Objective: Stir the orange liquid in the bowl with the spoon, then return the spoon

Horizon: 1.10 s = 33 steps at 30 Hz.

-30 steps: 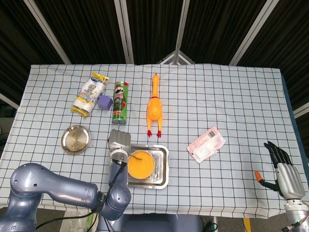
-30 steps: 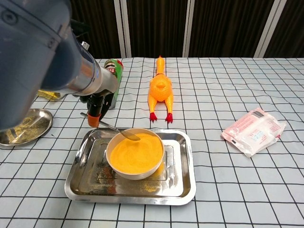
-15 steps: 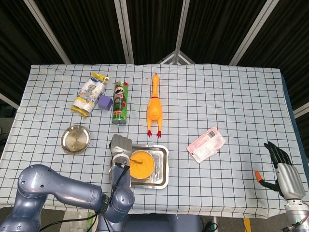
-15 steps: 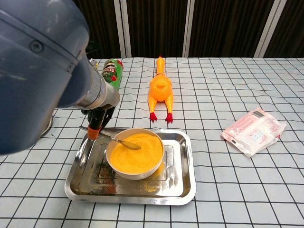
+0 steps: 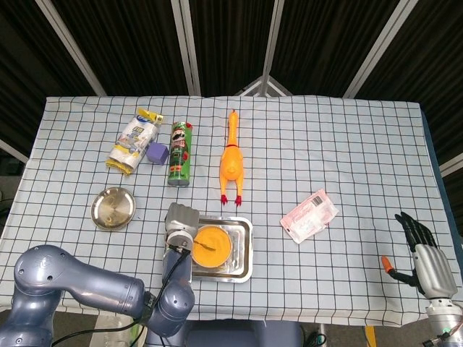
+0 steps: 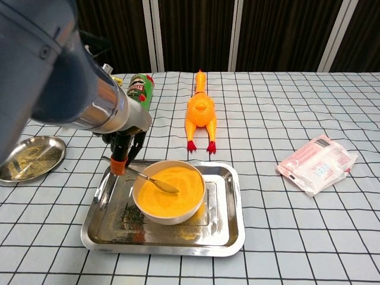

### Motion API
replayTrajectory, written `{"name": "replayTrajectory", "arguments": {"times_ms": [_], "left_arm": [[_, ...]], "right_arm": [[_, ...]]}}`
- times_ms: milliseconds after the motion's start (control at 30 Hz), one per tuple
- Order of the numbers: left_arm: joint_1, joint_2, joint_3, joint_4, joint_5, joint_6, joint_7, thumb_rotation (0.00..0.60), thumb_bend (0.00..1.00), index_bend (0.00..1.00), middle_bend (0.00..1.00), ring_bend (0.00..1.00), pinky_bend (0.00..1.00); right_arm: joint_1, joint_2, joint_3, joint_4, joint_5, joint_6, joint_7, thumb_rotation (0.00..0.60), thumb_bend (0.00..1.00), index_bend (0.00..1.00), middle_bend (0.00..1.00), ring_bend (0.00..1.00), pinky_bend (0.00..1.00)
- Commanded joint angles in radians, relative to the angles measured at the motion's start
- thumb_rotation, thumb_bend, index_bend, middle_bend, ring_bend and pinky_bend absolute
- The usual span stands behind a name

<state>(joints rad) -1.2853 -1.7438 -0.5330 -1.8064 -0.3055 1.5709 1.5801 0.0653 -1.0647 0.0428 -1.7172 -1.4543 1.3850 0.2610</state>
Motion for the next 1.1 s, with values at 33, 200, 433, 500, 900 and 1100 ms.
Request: {"name": "replayTrajectory", "arguments": {"times_ms": [33, 200, 433, 500, 900, 1100], "left_arm": [[0.012, 0.026, -0.010, -0.036, -0.002, 0.000, -0.014, 0.600, 0.76, 0.86, 1.00, 1.00, 1.00], [0.019, 0.048, -0.022, -0.067, -0.031, -0.006, -0.018, 0.600, 0.76, 0.86, 1.00, 1.00, 1.00], [0.015, 0.057, -0.024, -0.078, -0.088, -0.016, -0.011, 0.600, 0.76, 0.86, 1.00, 1.00, 1.00], [0.014, 0.055, -0.021, -0.073, -0.097, -0.021, -0.011, 0.600, 0.76, 0.86, 1.00, 1.00, 1.00], [0.001, 0.012, 0.014, 0.016, -0.117, -0.063, -0.012, 0.600, 0.76, 0.86, 1.00, 1.00, 1.00], [-0.003, -0.010, 0.013, 0.050, -0.069, -0.076, -0.054, 0.600, 0.76, 0.86, 1.00, 1.00, 1.00]], "right_arm": [[0.000, 0.001, 0.000, -0.002, -0.001, 0.000, 0.006, 0.600, 0.40, 0.00, 0.00, 0.00, 0.00], [0.000, 0.002, -0.001, -0.002, -0.002, 0.000, 0.009, 0.600, 0.40, 0.00, 0.00, 0.00, 0.00], [0.000, 0.001, 0.000, -0.002, -0.001, 0.000, 0.007, 0.600, 0.40, 0.00, 0.00, 0.00, 0.00], [0.000, 0.001, 0.000, -0.001, 0.000, -0.001, 0.006, 0.600, 0.40, 0.00, 0.00, 0.00, 0.00], [0.000, 0.002, 0.001, -0.003, 0.003, -0.002, 0.008, 0.600, 0.40, 0.00, 0.00, 0.00, 0.00], [0.001, 0.003, 0.001, -0.002, 0.004, -0.004, 0.011, 0.600, 0.41, 0.00, 0.00, 0.00, 0.00]]}}
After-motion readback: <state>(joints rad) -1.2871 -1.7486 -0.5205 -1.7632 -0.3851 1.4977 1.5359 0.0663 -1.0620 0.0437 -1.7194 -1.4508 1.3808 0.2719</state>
